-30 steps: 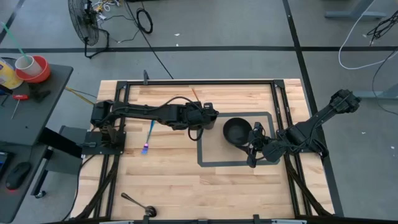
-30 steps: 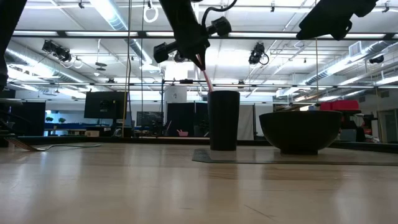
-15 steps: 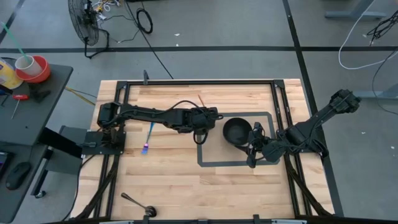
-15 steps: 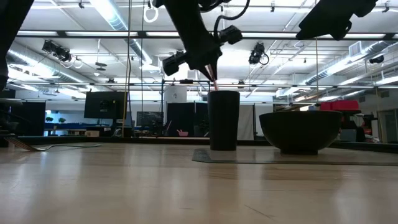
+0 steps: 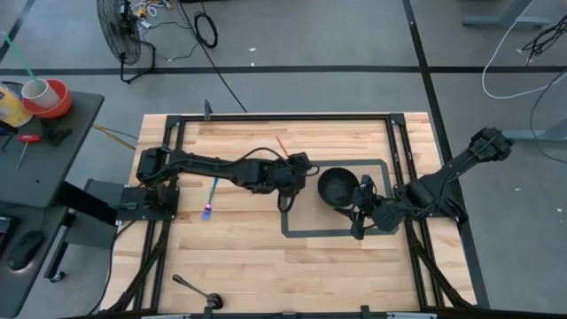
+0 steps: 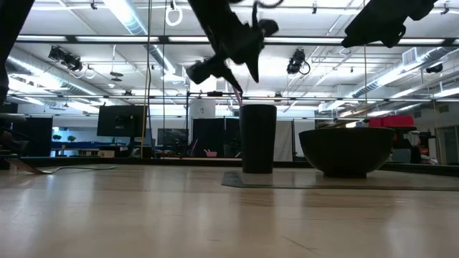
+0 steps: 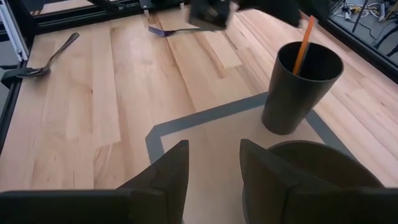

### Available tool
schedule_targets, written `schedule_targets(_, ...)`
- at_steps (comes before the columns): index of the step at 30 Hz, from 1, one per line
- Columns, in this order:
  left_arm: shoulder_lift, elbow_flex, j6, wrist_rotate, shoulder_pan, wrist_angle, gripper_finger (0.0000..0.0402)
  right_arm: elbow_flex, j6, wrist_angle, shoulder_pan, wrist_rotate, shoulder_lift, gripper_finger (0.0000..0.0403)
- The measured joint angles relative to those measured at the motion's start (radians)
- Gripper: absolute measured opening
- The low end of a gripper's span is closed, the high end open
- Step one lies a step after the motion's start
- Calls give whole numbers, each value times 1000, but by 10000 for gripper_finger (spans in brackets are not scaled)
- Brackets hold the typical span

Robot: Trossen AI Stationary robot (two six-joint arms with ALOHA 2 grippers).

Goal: Pick & Place Utensil
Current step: Put the blue fork into the black bowl

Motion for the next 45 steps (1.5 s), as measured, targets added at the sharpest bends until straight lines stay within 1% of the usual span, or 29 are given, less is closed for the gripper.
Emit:
schedule_targets(2,-23,1,-104,0,-17,-49,192,0,4,1,0,0,0,144)
schedule_targets(6,-78,1,-337,10,-50,-274,194,0,2,2,0,0,0,144)
schedule_targets(9,-136,2,-554,25,-84,-441,189,0,-8,11,-5,3,-1,144)
schedule_targets(10,-161,2,-646,62,-96,-495,187,0,-8,15,-9,9,-1,144)
schedule_targets(11,-181,2,-743,126,-108,-561,185,0,-8,18,-15,8,-1,144)
schedule_targets(12,-197,2,-845,205,-115,-605,183,0,-8,17,-20,10,-1,144)
schedule_targets(14,-233,2,-1052,394,-125,-679,179,0,-9,18,-30,11,-1,144)
schedule_targets(15,-244,2,-1157,472,-126,-718,178,0,-13,22,-35,11,-1,144)
schedule_targets(16,-260,2,-1258,524,-127,-751,177,0,-19,29,-41,12,-1,144)
schedule_targets(18,-272,2,-1436,564,-129,-820,177,0,-39,42,-53,11,-1,144)
schedule_targets(22,-280,0,-1693,566,-129,-930,177,0,-71,82,-73,10,-1,144)
schedule_targets(24,-280,0,-1793,567,-125,-939,177,0,-72,87,-76,11,-1,144)
schedule_targets(28,-280,-8,-1925,566,-125,-932,177,0,-71,90,-76,-4,-1,144)
schedule_targets(31,-285,-72,-1984,574,-127,-930,177,0,-71,92,-76,-33,0,144)
schedule_targets(34,-317,-196,-2046,574,-128,-882,177,0,-70,93,-76,-43,-1,144)
schedule_targets(37,-356,-360,-2138,578,-127,-750,177,0,-83,97,-76,-43,-1,144)
schedule_targets(40,-400,-511,-2272,607,-124,-607,177,0,-120,103,-76,-42,-1,144)
schedule_targets(42,-415,-595,-2364,618,-119,-544,177,0,-143,105,-77,-42,-1,144)
schedule_targets(45,-434,-688,-2490,589,-112,-529,177,0,-158,114,-83,-42,-1,144)
